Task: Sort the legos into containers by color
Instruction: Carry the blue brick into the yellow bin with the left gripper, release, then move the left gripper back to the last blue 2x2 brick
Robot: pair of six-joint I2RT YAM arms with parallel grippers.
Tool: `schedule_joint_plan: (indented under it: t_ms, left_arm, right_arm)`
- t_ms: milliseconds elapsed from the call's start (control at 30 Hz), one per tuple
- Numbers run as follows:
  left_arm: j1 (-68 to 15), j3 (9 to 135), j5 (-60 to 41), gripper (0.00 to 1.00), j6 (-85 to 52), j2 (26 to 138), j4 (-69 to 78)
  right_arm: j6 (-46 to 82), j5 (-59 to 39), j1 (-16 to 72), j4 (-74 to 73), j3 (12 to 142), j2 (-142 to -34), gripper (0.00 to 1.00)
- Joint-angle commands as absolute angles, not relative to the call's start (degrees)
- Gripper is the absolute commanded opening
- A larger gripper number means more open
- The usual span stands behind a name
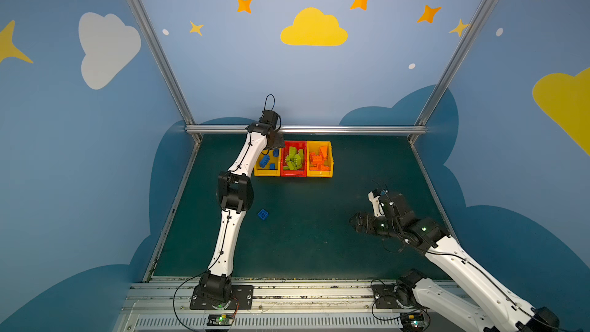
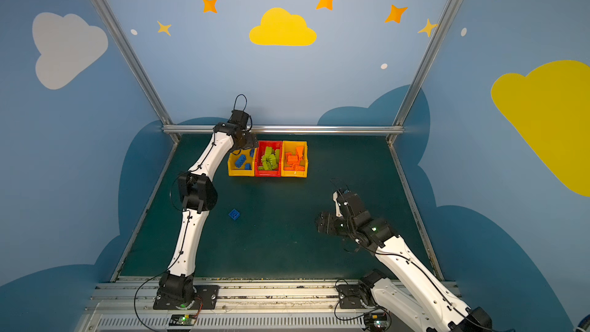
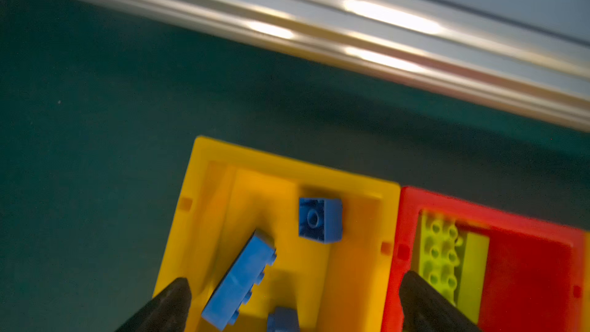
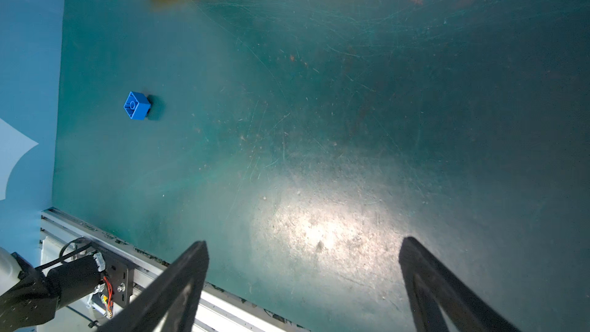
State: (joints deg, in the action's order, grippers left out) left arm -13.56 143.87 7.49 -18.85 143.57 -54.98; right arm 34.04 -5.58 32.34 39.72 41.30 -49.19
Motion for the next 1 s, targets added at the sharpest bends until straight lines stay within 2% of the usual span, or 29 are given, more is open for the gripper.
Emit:
schedule_joint_plan:
  t_ms: [0,167,400,633,967]
  left_arm:
    - [-14.6,131.5,10.2,1.0,-19.5,132.7,-49.9]
    - [-17.0,107.3,11.4,1.0,-22.0,116.3,-39.0]
    - [-22.9,85.1,15.8,1.0,-27.5,100.0,-37.4]
    - [-31.5,66.4,22.1,1.0,-34.2,86.0,-37.4]
    - [-33.1,46.4,18.5,1.0,-46.6,70.8,-35.6]
  right_arm:
    - [33.7,-7.1,32.2,39.5,42.9,-48.4,0.92]
    - [33.6,-8.0,32.4,43.5,43.0,-47.0,0.93]
    - [35.6,-9.2,33.5,46.0,41.0,-42.5,0.94]
    - [37.9,-8.2,37.3,47.9,39.6,-41.7,0.94]
    - [41.7,-5.3,42.0,46.8,36.2,-39.6,0.94]
